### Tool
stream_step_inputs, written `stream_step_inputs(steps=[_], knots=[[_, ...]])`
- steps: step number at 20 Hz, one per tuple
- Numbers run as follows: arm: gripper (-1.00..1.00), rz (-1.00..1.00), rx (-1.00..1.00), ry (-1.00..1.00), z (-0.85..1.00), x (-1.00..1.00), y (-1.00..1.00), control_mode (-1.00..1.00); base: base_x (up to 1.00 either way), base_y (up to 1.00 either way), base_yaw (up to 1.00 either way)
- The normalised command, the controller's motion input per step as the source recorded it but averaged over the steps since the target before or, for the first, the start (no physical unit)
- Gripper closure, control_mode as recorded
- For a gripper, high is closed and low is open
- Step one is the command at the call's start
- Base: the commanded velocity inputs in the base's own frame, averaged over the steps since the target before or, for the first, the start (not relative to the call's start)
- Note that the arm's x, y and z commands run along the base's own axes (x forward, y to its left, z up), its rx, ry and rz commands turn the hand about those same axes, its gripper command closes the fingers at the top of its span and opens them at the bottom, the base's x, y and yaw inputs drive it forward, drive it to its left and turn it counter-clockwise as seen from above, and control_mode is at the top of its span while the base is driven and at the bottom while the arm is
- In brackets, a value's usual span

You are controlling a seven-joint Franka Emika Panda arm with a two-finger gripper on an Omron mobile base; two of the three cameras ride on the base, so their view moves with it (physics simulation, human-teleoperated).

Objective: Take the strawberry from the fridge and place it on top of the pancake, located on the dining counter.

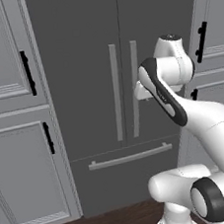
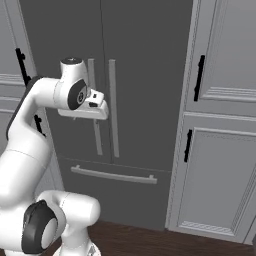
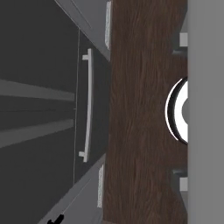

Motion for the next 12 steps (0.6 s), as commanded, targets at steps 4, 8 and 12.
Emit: stream_step_inputs(steps=[4,8,12], knots=[[-1.00,0.00,0.00,0.00,0.00,0.00,0.00,1.00,-0.48,0.05,0.00],[-1.00,0.00,0.00,0.00,0.00,0.05,0.00,-1.00,-0.01,0.04,0.00],[-1.00,0.00,-0.03,-0.17,-0.01,0.78,0.00,-1.00,0.00,0.00,0.00]])
